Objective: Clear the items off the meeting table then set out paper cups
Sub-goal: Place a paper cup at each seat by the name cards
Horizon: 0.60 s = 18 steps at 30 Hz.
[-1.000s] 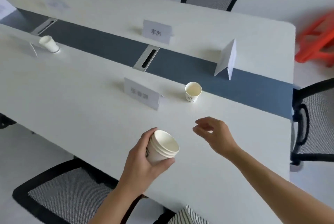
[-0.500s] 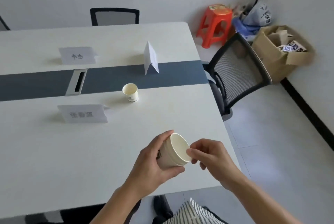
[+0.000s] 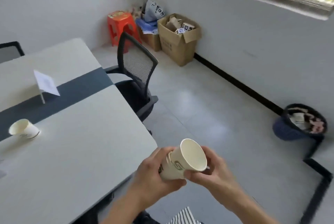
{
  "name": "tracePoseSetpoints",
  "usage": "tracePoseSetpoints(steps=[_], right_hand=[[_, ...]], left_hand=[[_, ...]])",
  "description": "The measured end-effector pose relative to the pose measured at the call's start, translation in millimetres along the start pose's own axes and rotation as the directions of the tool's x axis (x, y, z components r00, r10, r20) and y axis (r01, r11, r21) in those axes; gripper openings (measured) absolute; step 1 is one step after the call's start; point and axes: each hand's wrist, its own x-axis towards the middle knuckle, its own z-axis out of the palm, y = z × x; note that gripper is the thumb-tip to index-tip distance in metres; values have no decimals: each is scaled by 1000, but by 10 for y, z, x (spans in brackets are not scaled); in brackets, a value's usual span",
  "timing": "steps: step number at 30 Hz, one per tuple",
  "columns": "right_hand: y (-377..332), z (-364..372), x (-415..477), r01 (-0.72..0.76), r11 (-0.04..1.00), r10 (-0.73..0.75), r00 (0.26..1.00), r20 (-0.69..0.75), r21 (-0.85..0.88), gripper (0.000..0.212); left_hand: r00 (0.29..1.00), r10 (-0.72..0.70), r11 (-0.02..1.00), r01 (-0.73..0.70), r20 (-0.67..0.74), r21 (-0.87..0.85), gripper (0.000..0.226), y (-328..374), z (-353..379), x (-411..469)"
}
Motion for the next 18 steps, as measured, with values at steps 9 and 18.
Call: tracePoseSetpoints(steps=[9,18], right_hand=[[242,-1692,-581,105,989,-36,863,-505,109,59],[275,-2840,42,126,991,-75,777,-625,37,58]], left_hand=[[985,8,999,1,172,-49,69,638,1044,818],[989,17,990,3,145,-139,69,967,1589,2072]])
